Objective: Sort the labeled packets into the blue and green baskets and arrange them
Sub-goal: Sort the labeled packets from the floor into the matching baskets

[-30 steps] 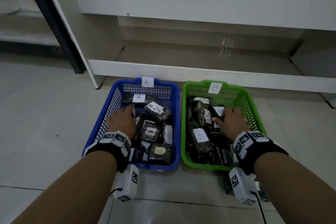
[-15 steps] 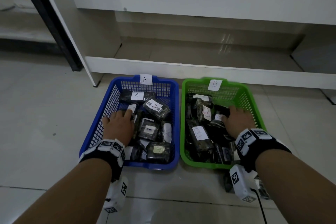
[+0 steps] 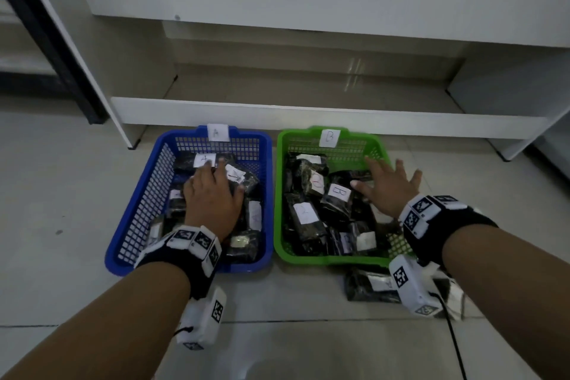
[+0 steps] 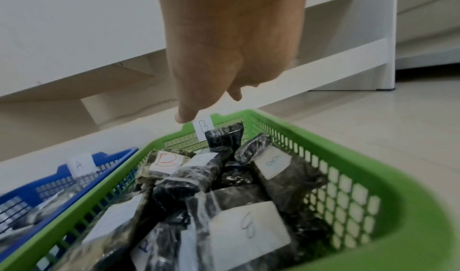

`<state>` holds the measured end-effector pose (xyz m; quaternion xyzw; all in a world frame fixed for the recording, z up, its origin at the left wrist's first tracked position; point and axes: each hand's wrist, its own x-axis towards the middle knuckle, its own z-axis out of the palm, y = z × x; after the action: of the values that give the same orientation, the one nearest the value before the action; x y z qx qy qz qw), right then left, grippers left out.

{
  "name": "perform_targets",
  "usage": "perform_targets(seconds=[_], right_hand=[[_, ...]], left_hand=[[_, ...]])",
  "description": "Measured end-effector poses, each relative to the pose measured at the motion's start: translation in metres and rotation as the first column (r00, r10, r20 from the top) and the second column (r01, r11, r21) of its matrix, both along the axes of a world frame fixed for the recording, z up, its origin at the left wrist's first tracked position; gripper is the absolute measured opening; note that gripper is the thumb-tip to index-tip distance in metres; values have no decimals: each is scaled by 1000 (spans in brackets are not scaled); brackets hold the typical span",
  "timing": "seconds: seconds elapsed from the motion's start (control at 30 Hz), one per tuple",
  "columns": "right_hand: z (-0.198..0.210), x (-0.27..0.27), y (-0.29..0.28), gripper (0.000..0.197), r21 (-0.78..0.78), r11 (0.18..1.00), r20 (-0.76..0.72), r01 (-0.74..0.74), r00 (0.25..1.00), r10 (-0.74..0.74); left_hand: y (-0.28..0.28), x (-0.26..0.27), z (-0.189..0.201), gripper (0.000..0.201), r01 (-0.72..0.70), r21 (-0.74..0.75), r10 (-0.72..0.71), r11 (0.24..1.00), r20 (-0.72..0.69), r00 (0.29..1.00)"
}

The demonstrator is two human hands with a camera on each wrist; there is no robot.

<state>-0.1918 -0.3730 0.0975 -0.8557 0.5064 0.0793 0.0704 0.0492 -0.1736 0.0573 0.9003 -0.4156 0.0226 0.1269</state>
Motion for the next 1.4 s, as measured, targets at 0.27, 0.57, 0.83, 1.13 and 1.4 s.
perform_targets(seconds=[0.27, 0.57, 0.83, 1.13, 1.4], right_hand=[[4, -102, 48, 30, -349, 913, 109, -212, 958, 264], [-41, -171, 49, 61, 5, 993, -137, 119, 984, -117], [-76, -185, 49, 85, 422, 838, -164, 347, 938, -306], [-67, -194, 29, 49, 469, 844, 23, 259, 952, -305], [-21, -173, -11, 64, 61, 913, 620, 404, 701, -352]], left_hand=[[-16, -164, 11, 40, 764, -197, -752, 614, 146, 643], [3, -218, -40, 63, 866, 274, -892, 419, -55, 449], [4, -212, -80, 46, 810, 254, -848, 529, 131, 513], [-9, -209, -60, 35, 923, 124, -928, 364, 136, 348], [-49, -197, -6, 33, 873, -342, -880, 349, 202, 431]])
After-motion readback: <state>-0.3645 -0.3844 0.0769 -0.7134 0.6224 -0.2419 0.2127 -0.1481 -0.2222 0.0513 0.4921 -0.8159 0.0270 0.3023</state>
